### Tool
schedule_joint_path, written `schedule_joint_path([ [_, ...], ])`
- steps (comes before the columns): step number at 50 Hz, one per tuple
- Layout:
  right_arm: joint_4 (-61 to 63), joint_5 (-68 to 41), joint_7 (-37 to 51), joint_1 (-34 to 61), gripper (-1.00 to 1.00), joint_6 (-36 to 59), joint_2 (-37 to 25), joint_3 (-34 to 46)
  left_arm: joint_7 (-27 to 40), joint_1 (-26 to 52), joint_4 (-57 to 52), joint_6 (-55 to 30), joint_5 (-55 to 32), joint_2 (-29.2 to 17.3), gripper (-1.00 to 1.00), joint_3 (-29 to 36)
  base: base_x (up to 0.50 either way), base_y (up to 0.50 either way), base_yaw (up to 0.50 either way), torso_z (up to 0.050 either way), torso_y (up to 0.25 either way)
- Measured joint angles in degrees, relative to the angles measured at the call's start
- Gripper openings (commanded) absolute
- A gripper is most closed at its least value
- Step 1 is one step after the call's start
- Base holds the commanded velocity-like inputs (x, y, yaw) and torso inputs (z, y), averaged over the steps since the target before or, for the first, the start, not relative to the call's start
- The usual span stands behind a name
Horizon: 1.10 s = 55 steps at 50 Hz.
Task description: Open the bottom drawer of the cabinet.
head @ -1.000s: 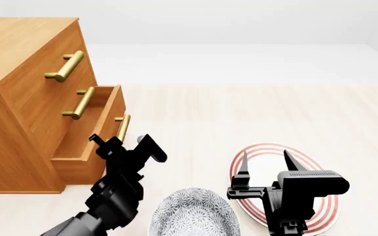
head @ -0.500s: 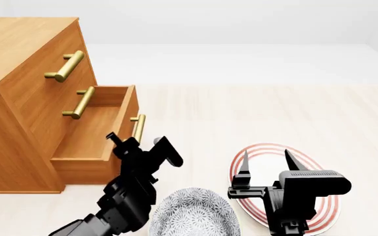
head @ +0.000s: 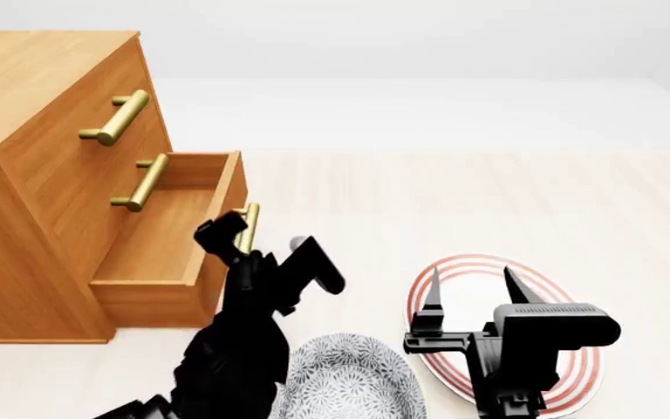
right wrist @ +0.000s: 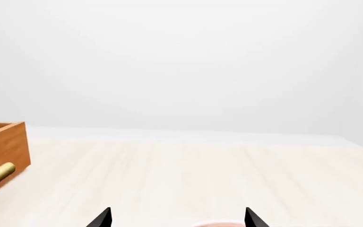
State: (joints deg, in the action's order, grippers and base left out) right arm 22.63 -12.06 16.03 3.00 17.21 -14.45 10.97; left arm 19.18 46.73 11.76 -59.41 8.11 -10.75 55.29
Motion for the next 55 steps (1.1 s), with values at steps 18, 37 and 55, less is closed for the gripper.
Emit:
schedule_joint_path([
  [18, -0.2, -0.4, 0.4, 0.2, 1.0, -0.3, -0.3, 0.5, -0.2, 1.2, -11.7, -1.5, -6.3, 0.3, 1.0, -17.9, 0.0, 0.0, 0.0, 0.0, 0.0],
  [37, 0.4, -0.8, 0.8, 0.8, 1.0, 0.2, -0.7, 1.1, -2.8, 5.0, -8.1, -6.6, -16.3, 3.6, 1.0, -37.5, 0.0, 0.0, 0.0, 0.0, 0.0],
  [55, 0.3, -1.0, 1.2, 0.8, 1.0, 0.1, -1.0, 1.7, -6.0, 8.3, 6.1, -7.3, -21.3, 4.7, 1.0, -44.7, 0.0, 0.0, 0.0, 0.0, 0.0],
])
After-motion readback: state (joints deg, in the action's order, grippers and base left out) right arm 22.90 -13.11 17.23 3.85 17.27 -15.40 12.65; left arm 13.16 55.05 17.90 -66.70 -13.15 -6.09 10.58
